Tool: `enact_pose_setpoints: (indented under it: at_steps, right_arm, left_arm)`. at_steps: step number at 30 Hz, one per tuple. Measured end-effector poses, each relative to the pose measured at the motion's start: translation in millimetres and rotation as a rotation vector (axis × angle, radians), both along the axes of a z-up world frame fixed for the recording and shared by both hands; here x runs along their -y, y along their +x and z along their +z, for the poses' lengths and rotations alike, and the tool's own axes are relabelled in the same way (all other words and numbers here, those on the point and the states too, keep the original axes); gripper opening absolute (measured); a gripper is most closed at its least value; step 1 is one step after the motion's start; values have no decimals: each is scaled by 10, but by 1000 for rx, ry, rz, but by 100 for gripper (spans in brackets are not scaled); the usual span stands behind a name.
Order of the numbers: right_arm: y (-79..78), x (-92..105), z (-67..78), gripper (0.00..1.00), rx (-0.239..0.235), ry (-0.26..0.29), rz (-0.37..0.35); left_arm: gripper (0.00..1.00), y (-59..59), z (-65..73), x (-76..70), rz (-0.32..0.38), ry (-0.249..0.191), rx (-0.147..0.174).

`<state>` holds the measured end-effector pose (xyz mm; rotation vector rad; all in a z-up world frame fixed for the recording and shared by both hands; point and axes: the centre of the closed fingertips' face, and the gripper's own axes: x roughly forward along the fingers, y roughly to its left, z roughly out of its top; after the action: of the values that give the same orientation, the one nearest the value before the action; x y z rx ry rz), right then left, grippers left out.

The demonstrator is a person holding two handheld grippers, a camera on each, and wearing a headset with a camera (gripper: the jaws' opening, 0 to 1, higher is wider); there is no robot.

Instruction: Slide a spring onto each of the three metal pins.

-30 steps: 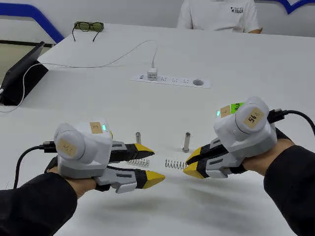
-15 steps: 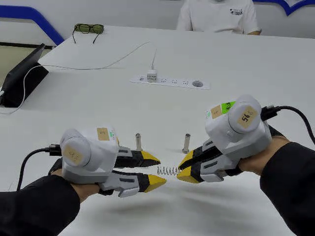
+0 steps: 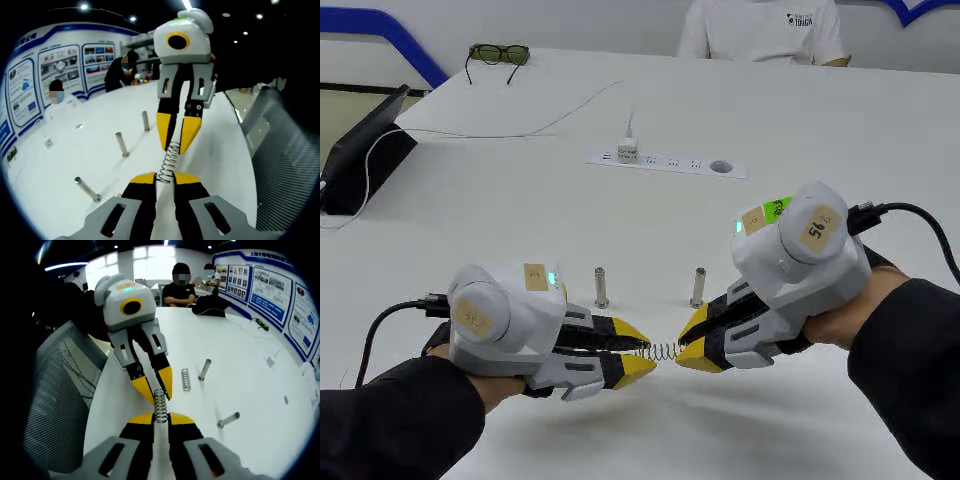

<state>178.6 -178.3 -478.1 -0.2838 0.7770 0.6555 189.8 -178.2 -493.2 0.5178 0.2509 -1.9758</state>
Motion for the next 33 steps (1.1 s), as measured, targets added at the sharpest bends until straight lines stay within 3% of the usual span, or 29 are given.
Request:
enact_pose_setpoints:
  at_steps: [14,33]
  right_arm:
    - [154,-114,230,11,79,30,4]
    - [297,-273,284,11,127,50,12]
  left_arm:
    - [11,-27,1,9,-1,-1,-17]
    - [12,-63,4,15,-5,-5,-38]
